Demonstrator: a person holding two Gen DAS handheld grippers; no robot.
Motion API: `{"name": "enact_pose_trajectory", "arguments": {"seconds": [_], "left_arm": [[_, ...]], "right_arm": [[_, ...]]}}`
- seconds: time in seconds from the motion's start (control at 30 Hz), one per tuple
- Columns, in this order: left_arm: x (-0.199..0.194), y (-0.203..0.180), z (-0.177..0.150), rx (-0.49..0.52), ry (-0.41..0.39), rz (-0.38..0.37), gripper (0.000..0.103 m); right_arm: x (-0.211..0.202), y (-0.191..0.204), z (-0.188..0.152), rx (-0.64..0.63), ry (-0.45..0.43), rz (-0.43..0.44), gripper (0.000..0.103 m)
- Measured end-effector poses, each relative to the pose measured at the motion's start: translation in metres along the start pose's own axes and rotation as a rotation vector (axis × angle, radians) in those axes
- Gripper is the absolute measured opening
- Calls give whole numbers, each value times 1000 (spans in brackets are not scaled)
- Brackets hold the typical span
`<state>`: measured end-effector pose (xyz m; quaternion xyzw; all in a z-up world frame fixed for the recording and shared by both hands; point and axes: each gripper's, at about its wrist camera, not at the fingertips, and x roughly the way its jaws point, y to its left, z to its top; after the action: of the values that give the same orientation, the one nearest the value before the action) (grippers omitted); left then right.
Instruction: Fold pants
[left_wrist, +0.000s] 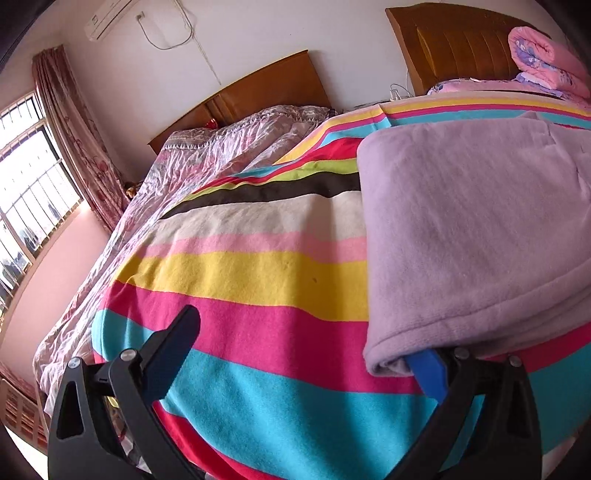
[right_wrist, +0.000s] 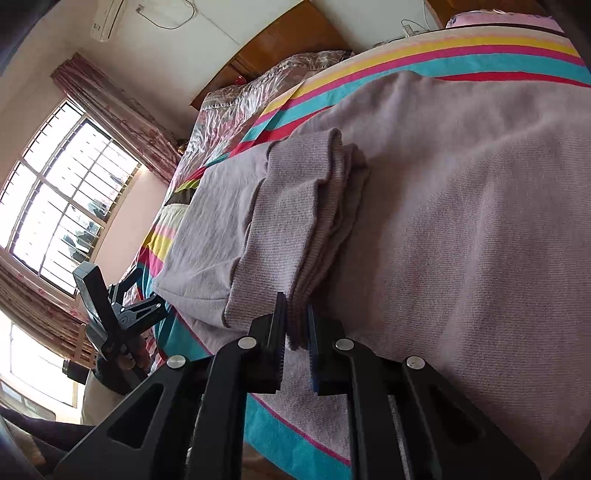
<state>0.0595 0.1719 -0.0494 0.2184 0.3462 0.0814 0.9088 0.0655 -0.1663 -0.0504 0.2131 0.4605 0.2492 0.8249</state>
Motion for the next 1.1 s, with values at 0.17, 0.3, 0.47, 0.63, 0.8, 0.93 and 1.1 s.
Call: {"name": "enact_pose_trajectory", "arguments": {"seconds": [0.17, 0.3, 0.47, 0.63, 0.8, 0.93, 1.1], "left_arm": [[-17, -12, 0, 175, -29, 49, 102], [-68, 8, 3, 266, -68, -88, 102], [-80, 70, 84, -141, -153, -372, 102], [12, 16, 161, -331, -21, -691, 102], [86, -53, 154, -236, 134, -624, 94], [91, -69, 143, -183, 104, -548, 97], [54, -65, 148, -132, 18, -477, 102]], "right_arm": [[-12, 6, 4, -59, 16, -49, 39], [-51, 17, 15, -197, -120, -169, 73], [-25, 47, 47, -453, -130, -257, 72], [34, 95, 69, -762, -53, -226, 72], [74, 72, 63, -851, 71, -267, 73], [65, 62, 68, -793, 77, -219, 73], [46, 85, 55, -824, 19, -263, 75]]}}
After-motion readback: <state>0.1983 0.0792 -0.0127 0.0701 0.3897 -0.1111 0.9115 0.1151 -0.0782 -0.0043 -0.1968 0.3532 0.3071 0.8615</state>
